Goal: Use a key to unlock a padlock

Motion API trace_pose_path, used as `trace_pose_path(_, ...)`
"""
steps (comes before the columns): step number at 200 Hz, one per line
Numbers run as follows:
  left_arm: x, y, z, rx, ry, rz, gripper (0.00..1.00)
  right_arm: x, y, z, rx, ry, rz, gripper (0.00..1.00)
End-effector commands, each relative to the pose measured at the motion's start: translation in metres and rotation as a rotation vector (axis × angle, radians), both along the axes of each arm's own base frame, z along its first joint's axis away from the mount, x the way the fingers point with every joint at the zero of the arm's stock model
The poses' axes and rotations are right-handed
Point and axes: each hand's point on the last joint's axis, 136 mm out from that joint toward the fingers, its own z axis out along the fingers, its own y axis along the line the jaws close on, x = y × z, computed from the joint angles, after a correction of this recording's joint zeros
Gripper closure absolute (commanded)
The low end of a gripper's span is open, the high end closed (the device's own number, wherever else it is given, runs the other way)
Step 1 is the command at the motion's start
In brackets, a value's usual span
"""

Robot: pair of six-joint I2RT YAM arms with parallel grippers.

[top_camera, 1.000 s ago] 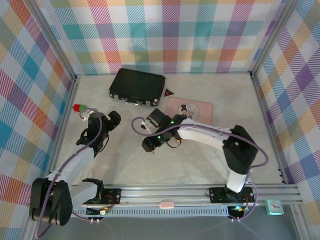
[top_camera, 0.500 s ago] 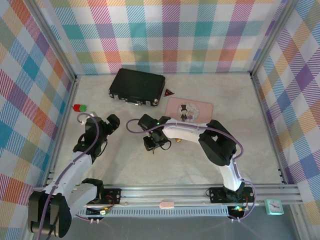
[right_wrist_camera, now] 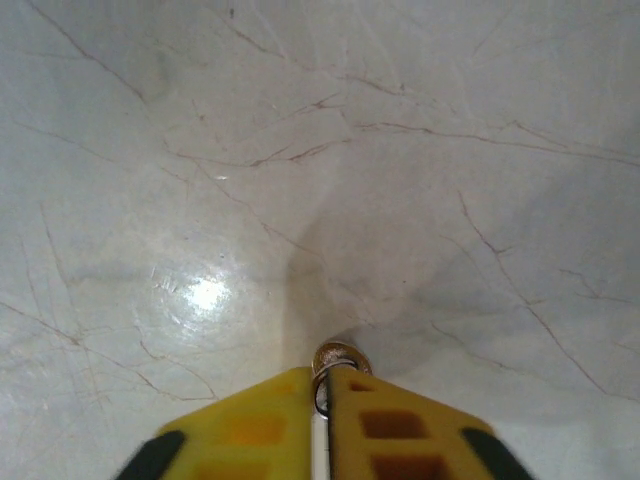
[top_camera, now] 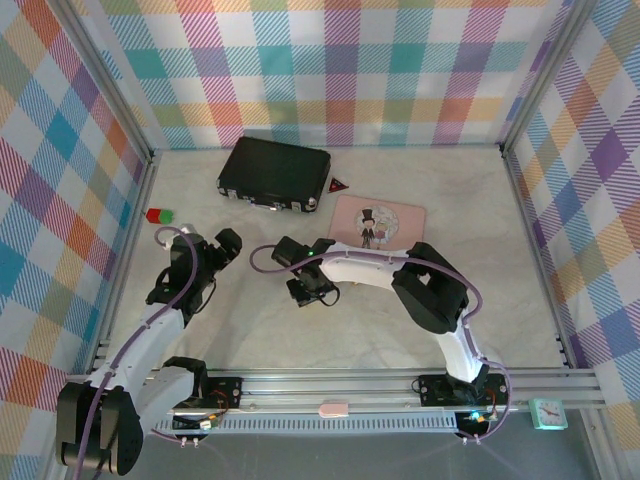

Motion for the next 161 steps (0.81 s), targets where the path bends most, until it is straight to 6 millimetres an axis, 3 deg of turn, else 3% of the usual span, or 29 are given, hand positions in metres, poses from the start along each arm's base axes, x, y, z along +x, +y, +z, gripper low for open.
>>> trace_pose_path(1, -0.003, -0.003, 0.007, -0.031, -0.018, -0.015, 0.00, 0.001, 0.003, 0.005, 0.017, -0.012, -0.024, 1.00)
trace_pose_path(24, -0.002, -0.010, 0.012, -0.091, -0.033, -0.028, 0.00, 0.005, 0.004, 0.026, 0.096, -0.053, -0.034, 1.00)
trace_pose_path(51, 0.003, -0.032, 0.016, -0.279, -0.062, -0.047, 0.00, 0.014, 0.000, 0.057, 0.237, -0.097, -0.086, 1.00)
trace_pose_path(78, 0.006, -0.066, 0.023, -0.427, -0.064, -0.063, 0.00, 0.024, -0.013, 0.085, 0.384, -0.121, -0.178, 1.00)
trace_pose_path(115, 0.008, -0.115, 0.051, -0.445, -0.122, -0.128, 0.00, 0.043, -0.037, 0.113, 0.597, -0.131, -0.348, 1.00)
trace_pose_path(161, 0.022, -0.165, 0.039, -0.709, -0.043, -0.110, 0.01, 0.066, -0.044, 0.153, 0.834, -0.163, -0.370, 1.00)
